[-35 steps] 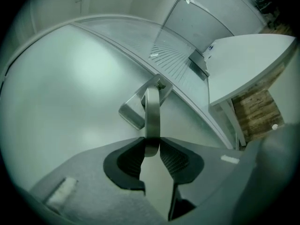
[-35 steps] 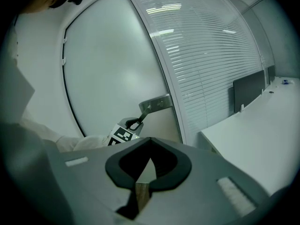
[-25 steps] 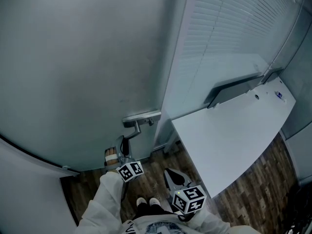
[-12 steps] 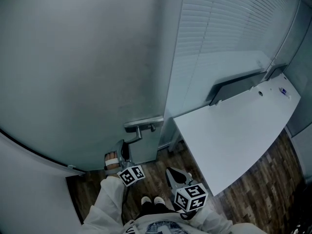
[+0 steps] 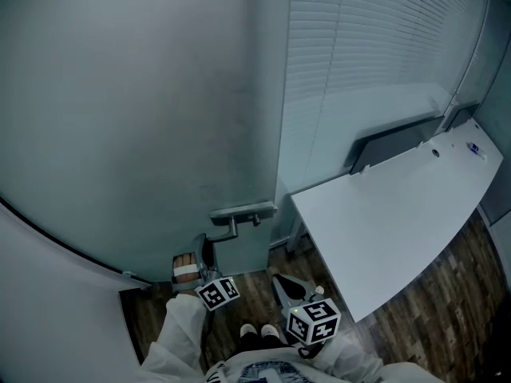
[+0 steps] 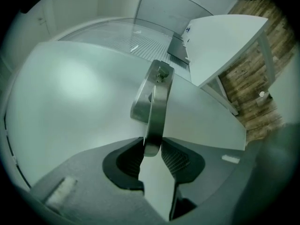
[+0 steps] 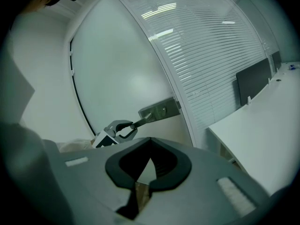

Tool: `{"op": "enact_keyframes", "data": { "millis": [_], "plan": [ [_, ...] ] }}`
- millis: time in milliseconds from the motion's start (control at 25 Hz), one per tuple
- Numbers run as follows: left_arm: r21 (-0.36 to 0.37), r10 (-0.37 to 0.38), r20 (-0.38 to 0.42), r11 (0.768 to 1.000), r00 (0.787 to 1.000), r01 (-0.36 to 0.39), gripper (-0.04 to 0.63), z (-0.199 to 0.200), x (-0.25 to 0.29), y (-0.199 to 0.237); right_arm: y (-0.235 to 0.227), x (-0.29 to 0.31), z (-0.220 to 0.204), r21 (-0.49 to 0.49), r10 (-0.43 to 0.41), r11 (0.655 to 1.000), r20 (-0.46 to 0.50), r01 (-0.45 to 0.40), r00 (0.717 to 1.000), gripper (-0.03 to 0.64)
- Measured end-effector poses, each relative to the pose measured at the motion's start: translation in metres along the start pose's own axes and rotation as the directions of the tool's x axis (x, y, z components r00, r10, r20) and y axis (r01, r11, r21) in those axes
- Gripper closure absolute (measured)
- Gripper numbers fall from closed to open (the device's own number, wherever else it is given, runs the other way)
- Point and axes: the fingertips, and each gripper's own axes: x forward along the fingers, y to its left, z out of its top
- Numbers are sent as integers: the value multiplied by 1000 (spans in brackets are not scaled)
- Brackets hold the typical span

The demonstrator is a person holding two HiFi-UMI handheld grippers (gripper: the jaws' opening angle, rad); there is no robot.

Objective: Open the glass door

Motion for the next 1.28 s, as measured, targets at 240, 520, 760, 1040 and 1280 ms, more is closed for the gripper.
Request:
{"op": "enact_keyframes", "data": {
  "millis": [240, 520, 760, 1040, 1280],
  "plan": [
    [75, 4, -24, 997, 1000, -2, 474, 1, -10, 4, -8, -12, -2, 10, 14, 1000, 12, -14, 1000, 611],
    [93, -27, -46, 995, 999, 31, 470, -3, -9, 6, -7, -20, -10, 22, 39, 999, 19, -39, 999, 611],
    [104, -65, -82, 992, 995, 73, 457, -11, -15, 2, -7, -49, 6, -12, 25, 1000, 94, -25, 995, 611],
    [-169, -40, -146, 985, 988, 15, 563, -50, -105, 12, 32, -88, -15, -81, 63, 995, 105, -55, 992, 611],
    [-509, -92, -81, 860, 992, 38, 594, -82, -227, -9, 106, -127, -50, -133, 112, 986, 98, -98, 989, 611]
  ]
}}
